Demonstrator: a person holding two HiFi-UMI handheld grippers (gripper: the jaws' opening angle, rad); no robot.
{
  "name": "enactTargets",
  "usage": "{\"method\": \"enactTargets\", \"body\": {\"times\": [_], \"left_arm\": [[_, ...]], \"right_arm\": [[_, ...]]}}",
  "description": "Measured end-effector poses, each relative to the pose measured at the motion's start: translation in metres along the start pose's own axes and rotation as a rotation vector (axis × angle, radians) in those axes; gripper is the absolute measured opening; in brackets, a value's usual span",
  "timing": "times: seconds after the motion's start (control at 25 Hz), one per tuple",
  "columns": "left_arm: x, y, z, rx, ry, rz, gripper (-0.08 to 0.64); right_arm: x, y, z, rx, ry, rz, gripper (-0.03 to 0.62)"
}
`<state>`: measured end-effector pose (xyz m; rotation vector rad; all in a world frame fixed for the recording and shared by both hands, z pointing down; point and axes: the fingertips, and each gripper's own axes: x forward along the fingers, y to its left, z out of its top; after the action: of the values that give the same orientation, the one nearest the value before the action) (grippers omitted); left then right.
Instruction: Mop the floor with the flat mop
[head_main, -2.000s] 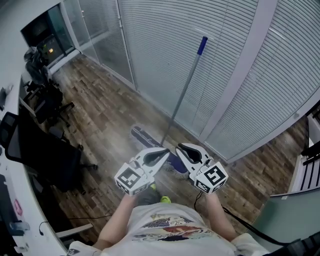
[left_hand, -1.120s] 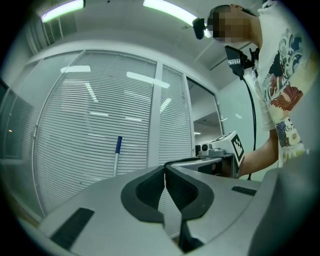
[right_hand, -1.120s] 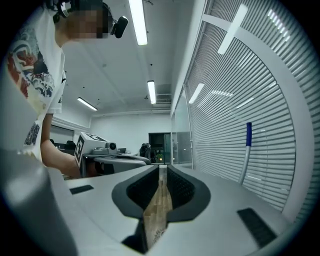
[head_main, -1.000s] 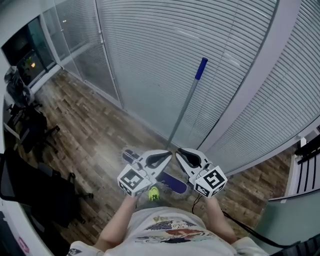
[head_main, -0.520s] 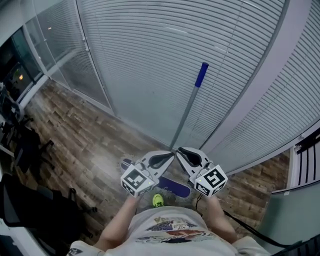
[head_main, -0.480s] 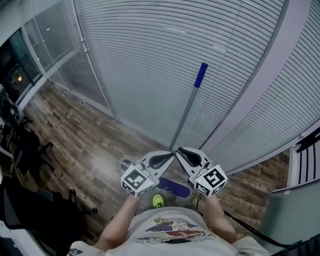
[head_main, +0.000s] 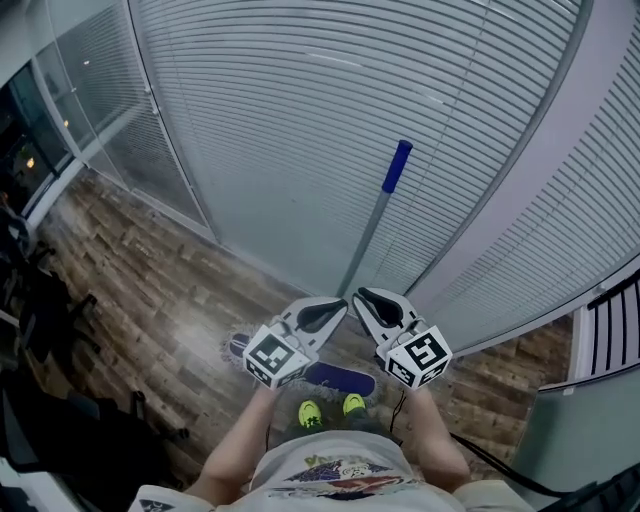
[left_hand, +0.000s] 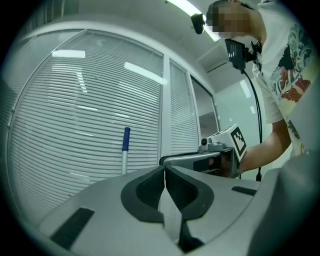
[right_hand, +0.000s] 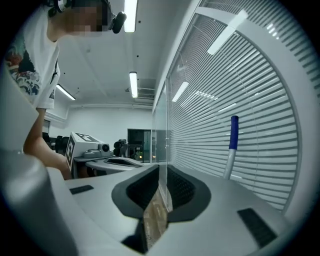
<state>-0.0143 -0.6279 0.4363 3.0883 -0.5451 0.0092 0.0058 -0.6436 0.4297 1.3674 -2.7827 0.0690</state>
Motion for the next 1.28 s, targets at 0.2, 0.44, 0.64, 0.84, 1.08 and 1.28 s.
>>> {"method": "enactTargets", "body": {"times": [0.2, 0.44, 0.64, 0.84, 1.08, 1.28], "left_arm": [[0.034, 0.023, -0.002, 0.016, 0.020, 0.012, 0.012], [0.070, 0.046, -0.020, 0.016, 0.058, 0.029, 0.014], [0.101, 0.073, -0.033, 0.028, 0.084, 0.064, 0.014], [0.121, 0.102, -0.054, 0.033, 0.116, 0.109, 0.022], [0.145, 0.127, -0.084, 0.006, 0.149, 0.149, 0.125], [0.164, 0.140, -0.091, 0.036, 0.134, 0.168, 0.213]], "right_arm": [[0.007, -0.046, -0.002, 0.008, 0.002, -0.035, 0.041], [0.020, -0.089, -0.016, 0.034, 0.010, -0.050, 0.043], [0.037, -0.120, -0.025, 0.034, 0.013, -0.045, 0.043], [0.054, -0.142, -0.042, 0.035, 0.037, -0.024, 0.069], [0.070, -0.174, -0.058, 0.048, 0.055, -0.022, 0.127], [0.079, -0.193, -0.061, 0.057, 0.052, -0.031, 0.155]]}}
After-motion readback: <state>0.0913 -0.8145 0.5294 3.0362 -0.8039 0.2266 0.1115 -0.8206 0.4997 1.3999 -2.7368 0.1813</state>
